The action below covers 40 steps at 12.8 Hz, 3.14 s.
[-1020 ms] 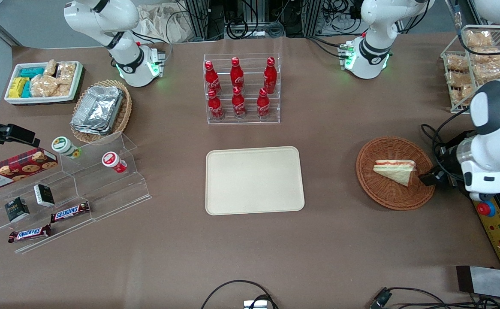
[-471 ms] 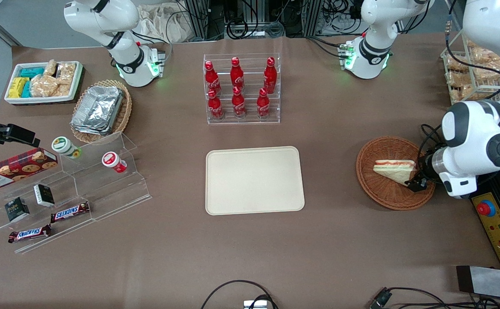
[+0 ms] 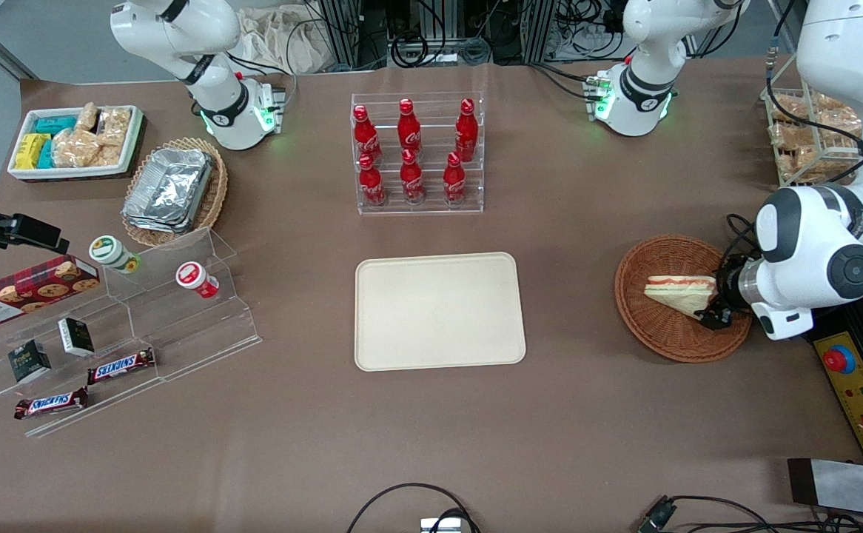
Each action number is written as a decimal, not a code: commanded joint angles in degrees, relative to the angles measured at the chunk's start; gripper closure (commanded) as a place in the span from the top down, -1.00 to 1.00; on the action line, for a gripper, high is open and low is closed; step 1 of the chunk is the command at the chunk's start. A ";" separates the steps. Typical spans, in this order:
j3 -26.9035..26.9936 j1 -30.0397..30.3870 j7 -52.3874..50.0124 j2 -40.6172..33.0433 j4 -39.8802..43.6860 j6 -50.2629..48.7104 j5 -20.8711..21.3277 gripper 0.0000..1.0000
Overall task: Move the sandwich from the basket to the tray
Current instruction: 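Lower the open left gripper over the sandwich in the wicker basket, then close the left gripper on the wrapped sandwich and lift it, then carry the sandwich with the left gripper over the cream tray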
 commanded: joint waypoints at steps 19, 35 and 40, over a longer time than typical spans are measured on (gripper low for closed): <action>-8.41 -0.46 18.58 1.07 25.15 -22.81 -3.34 -1.00; -20.04 -16.17 16.15 15.21 35.54 -14.68 0.26 -1.00; -19.95 -21.19 11.23 22.77 35.19 -10.54 6.42 -1.00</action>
